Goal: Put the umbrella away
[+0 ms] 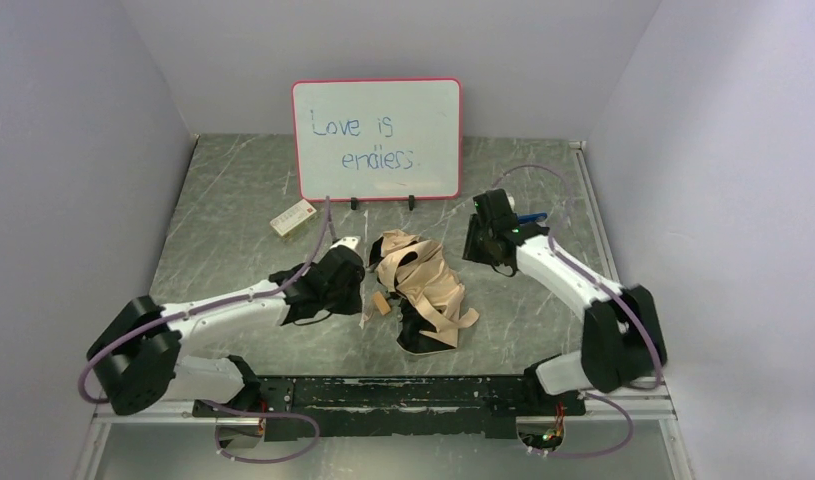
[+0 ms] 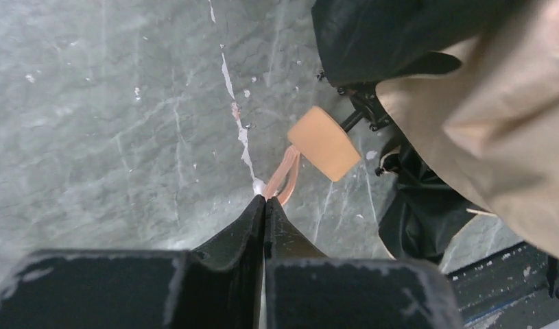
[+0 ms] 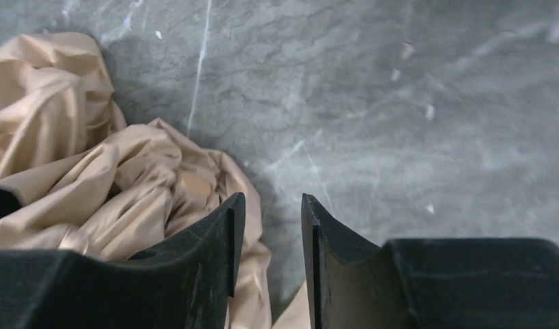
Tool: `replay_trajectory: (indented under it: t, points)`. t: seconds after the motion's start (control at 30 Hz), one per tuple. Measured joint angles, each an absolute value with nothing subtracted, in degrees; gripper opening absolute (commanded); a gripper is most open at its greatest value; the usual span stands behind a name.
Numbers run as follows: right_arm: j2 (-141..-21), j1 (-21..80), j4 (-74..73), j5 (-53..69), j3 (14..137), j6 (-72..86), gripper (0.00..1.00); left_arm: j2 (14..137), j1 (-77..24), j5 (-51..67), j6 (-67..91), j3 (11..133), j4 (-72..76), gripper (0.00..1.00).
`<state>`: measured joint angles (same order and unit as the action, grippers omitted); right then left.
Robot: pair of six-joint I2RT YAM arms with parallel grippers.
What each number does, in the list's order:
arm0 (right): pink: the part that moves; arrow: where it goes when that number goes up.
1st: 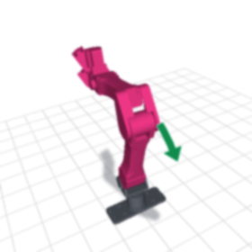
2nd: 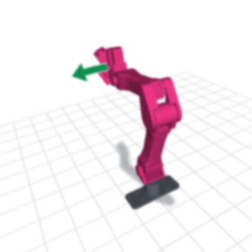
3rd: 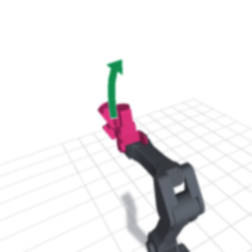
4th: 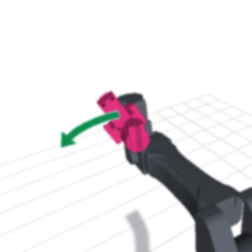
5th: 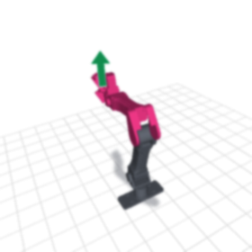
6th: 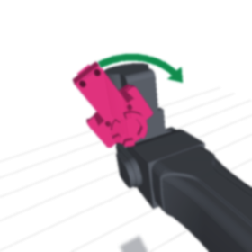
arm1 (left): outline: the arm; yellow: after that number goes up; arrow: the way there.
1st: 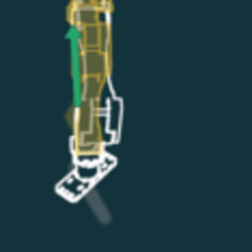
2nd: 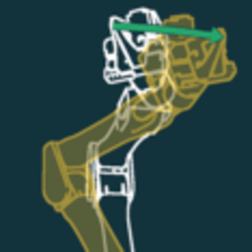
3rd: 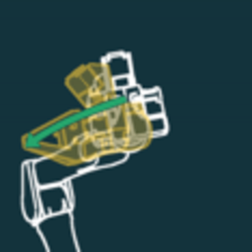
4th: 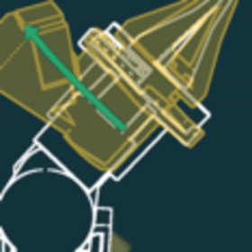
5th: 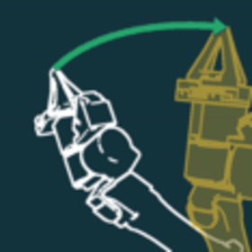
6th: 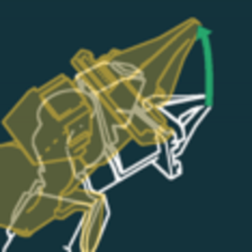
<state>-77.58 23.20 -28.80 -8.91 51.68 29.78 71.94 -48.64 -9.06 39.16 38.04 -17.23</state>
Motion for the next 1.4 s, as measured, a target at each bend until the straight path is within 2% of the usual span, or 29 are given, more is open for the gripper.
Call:
replay_trajectory:
  t: [0.17, 0.37, 0.6, 0.97, 1.2, 1.4]
  points:
    - [-89.3, 22.2, -22.7, -2.0, 53.3, 25.6, 0.38, 78.5, -49.6, -9.2, 41.6, 38.0, -14.2, 0.05]
    - [-94.4, 21.9, -18.2, 3.1, 53.9, 22.2, 0.38, 83.1, -50.6, -9.2, 43.4, 38.0, -9.8, 0.05]
    - [-95.2, 21.4, -12.7, 11.0, 52.4, 19.3, 0.36, 88.8, -50.7, -9.3, 43.9, 40.9, -5.6, 0.05]
    - [-88.2, 24.1, -9.2, 11.3, 43.6, 21.6, 0.38, 96.1, -48.8, -15.7, 37.8, 51.8, -15.8, 0.05]
    - [-91.6, 25.6, -8.4, 13.0, 46.0, 24.9, 0.39, 97.4, -44.8, -15.0, 34.9, 53.8, -15.5, 0.07]
    - [-94.6, 27.6, -8.6, 14.2, 50.6, 27.1, 0.45, 97.3, -41.6, -13.7, 33.6, 54.6, -14.5, 0.08]
